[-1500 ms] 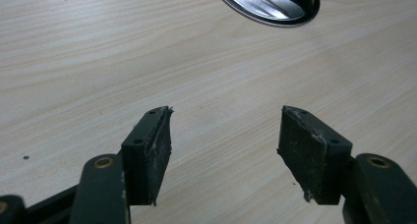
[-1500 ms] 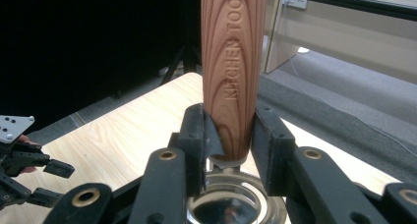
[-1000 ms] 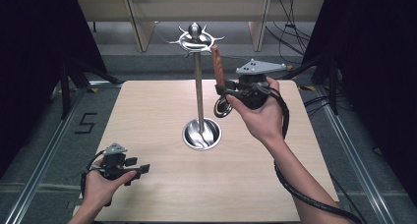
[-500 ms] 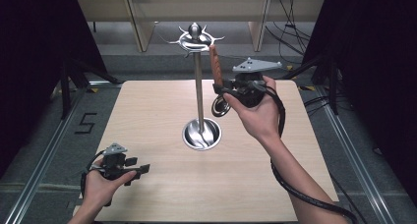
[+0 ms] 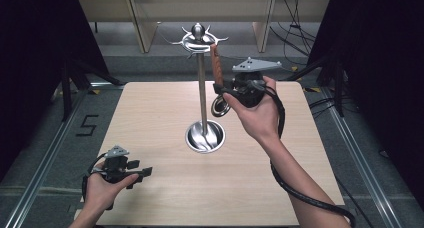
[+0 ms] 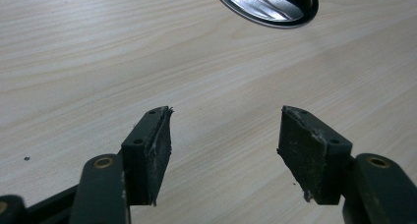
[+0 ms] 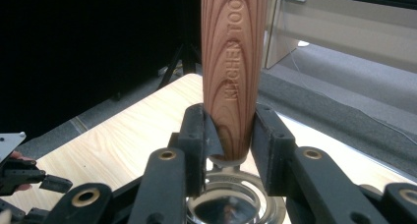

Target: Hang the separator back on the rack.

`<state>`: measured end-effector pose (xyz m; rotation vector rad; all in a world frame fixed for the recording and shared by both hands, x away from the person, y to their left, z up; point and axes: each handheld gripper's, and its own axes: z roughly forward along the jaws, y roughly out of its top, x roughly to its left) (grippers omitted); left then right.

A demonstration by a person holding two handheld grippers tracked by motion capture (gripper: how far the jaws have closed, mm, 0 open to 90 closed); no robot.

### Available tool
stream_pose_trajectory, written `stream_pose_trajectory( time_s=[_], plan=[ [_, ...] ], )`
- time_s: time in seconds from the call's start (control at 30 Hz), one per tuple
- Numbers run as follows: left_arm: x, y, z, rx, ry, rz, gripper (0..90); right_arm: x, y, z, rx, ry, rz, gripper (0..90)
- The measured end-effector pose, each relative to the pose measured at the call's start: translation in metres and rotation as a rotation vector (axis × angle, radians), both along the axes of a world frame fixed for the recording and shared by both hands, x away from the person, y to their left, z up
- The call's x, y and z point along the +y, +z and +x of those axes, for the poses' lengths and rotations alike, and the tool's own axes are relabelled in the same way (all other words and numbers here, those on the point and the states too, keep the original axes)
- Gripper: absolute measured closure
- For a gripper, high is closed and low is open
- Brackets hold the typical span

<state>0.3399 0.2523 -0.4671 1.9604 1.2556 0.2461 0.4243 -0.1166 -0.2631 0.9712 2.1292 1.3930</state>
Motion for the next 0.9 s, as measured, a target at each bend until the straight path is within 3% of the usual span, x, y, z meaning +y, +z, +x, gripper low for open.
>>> stream_pose_trajectory(
  time_s=[0.07,0.27,0.33,0.37,0.43,0.47,0.5,0.57,0.67,0.7,0.8,0.87,0.9],
  plan=[
    [0.000,0.000,0.000,-0.002,0.003,-0.001,36.5,0.002,-0.002,0.000,0.008,-0.007,0.014,69.5],
    [0.000,0.000,0.000,-0.006,-0.001,0.005,36.5,0.003,-0.008,0.003,0.012,-0.006,-0.011,68.6],
    [0.000,0.000,0.000,-0.005,0.001,0.006,36.5,0.002,-0.012,0.004,-0.027,-0.012,-0.007,63.2],
    [0.000,0.000,0.000,-0.004,-0.001,0.006,36.5,0.002,-0.012,0.003,-0.011,-0.002,-0.004,59.3],
    [0.000,0.000,0.000,-0.001,-0.002,0.004,36.5,0.000,-0.014,0.000,-0.022,-0.002,-0.016,53.4],
    [0.000,0.000,0.000,0.001,0.001,-0.001,36.5,-0.002,-0.016,0.000,-0.051,0.011,-0.028,50.8],
    [0.000,0.000,0.000,0.000,0.000,-0.001,36.5,-0.004,-0.018,-0.005,-0.034,-0.002,-0.030,49.0],
    [0.000,0.000,0.000,-0.005,0.007,0.002,36.5,-0.011,-0.024,-0.009,-0.046,0.009,-0.044,47.8],
    [0.000,0.000,0.000,-0.002,0.005,0.003,36.5,-0.026,-0.037,-0.018,-0.028,0.009,-0.059,46.8],
    [0.000,-0.001,0.000,0.002,0.002,0.001,36.5,-0.033,-0.043,-0.021,-0.022,0.010,-0.086,46.7],
    [-0.001,-0.001,0.000,-0.002,0.007,0.004,36.5,-0.051,-0.066,-0.031,0.035,-0.007,-0.092,46.5],
    [0.000,-0.001,0.000,0.003,0.005,0.003,36.5,-0.065,-0.084,-0.035,0.046,-0.002,-0.114,46.5],
    [0.001,-0.001,0.000,-0.004,0.004,0.016,36.5,-0.071,-0.093,-0.039,0.089,-0.017,-0.100,46.5]
  ],
)
